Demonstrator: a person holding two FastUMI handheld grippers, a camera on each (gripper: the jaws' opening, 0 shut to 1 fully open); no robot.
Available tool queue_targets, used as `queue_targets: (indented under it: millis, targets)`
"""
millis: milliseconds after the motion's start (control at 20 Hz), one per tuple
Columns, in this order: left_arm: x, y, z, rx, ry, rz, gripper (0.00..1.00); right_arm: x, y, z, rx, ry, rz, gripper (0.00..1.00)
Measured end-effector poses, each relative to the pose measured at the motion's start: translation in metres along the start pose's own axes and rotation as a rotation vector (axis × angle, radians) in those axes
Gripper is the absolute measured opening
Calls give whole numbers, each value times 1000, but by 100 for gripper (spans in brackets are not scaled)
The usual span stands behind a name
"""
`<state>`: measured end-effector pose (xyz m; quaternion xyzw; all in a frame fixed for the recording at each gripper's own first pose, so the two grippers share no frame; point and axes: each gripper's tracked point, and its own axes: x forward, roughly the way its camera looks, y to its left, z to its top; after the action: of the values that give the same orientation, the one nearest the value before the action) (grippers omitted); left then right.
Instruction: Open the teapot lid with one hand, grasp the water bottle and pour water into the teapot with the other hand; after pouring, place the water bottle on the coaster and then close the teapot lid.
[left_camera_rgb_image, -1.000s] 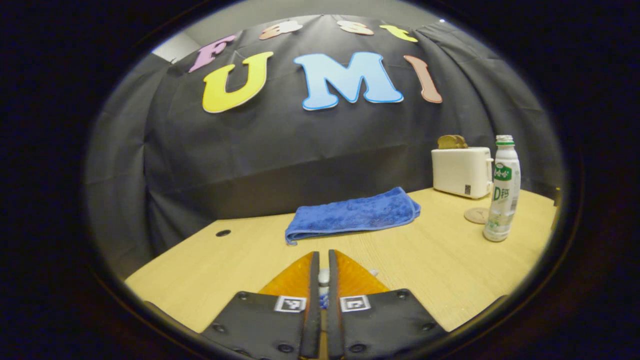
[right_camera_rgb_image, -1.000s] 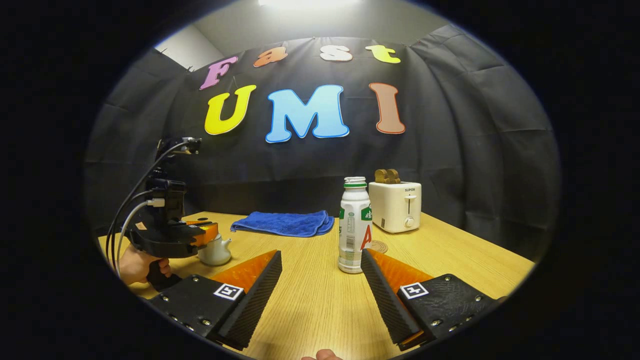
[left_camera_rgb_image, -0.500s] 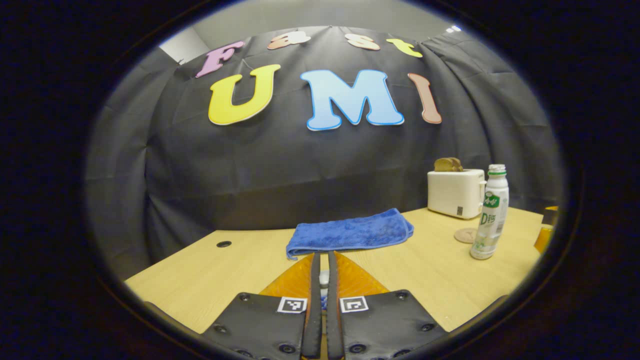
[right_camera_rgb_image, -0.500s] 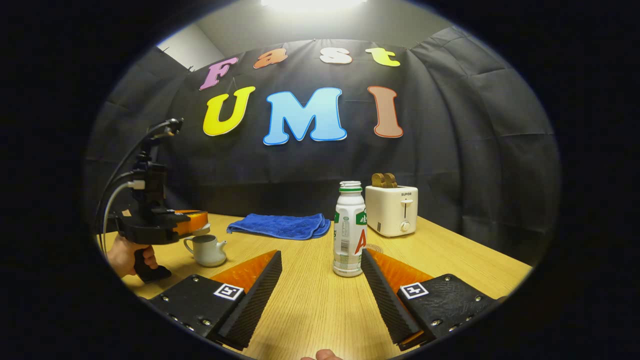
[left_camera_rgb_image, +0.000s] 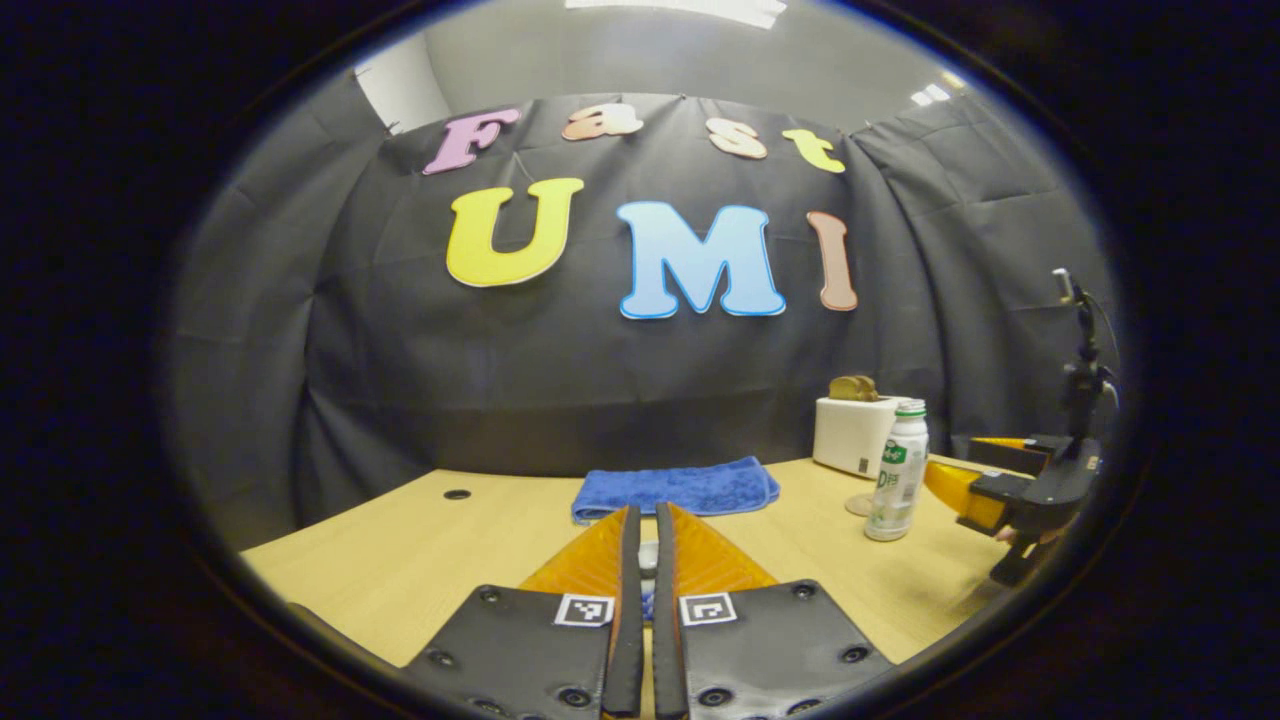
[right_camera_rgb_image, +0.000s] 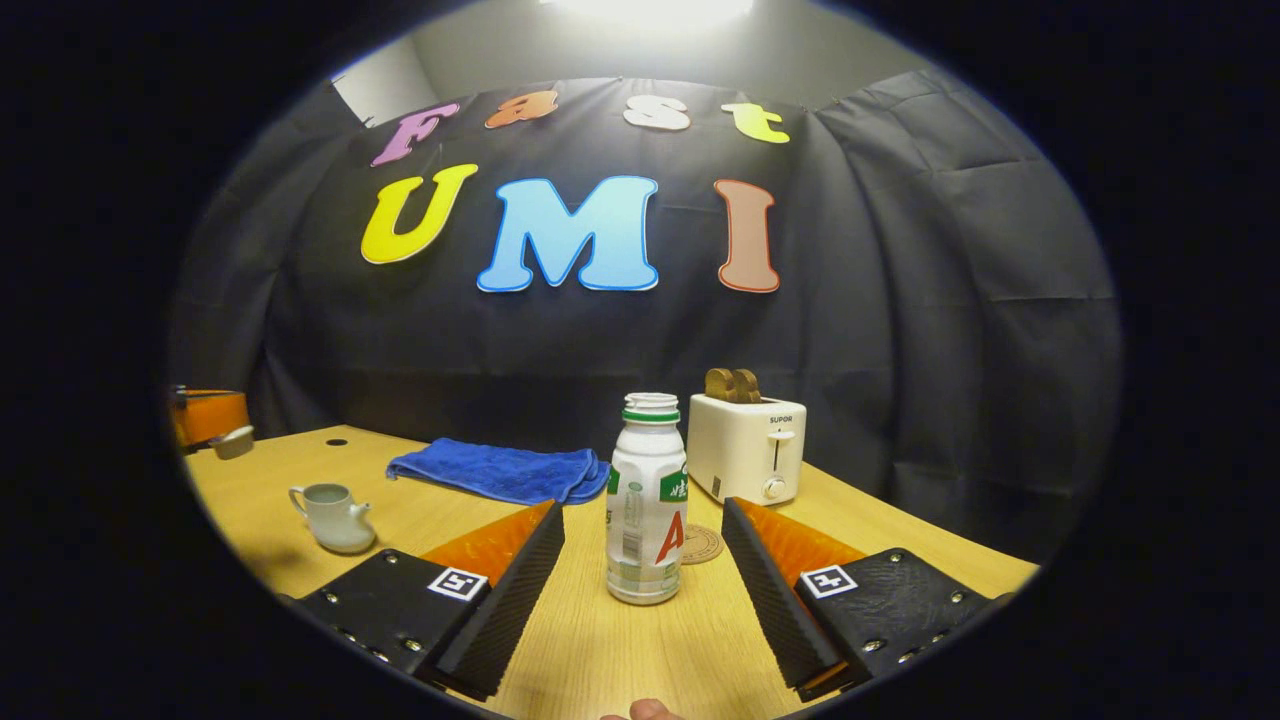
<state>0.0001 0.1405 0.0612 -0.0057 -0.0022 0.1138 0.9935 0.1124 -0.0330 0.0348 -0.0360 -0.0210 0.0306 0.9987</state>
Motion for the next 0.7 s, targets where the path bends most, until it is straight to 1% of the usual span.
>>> queue_targets:
  millis: [50,150,200,250,300,350,400,450,500,550,600,650,700]
  targets:
    - [-7,-2,-6,-13,7,-12,14,8,-1,-3,-10,12,-13,98]
    - [-16,-1,-14,-23,14,-17,14,23,1,-13,-4,47,-16,98]
    - [-18,1,-16,-23,14,-15,10,30,0,-18,-2,61,-22,98]
    - [-19,3,-20,-25,17,-12,10,36,-1,-21,6,72,-25,98]
    - [-21,4,-23,-34,21,-15,14,43,1,-24,9,82,-19,98]
    - [-22,3,-26,-40,27,-17,10,48,0,-28,1,90,-26,98]
    - [-24,5,-28,-45,31,-17,14,54,-2,-30,1,97,-31,97]
    - [-26,4,-30,-49,34,-18,14,60,-3,-34,9,113,-33,98]
    - [-28,3,-30,-52,35,-20,10,65,-2,-40,28,133,-25,97]
    - [-31,2,-32,-52,35,-22,14,69,-2,-45,45,148,-29,98]
    - [-35,1,-32,-49,36,-23,14,73,-4,-50,54,169,-30,98]
    - [-41,0,-31,-44,30,-25,14,74,-4,-50,76,167,-31,98]
    - [-47,-2,-29,-39,24,-25,10,80,-6,-49,79,163,-37,98]
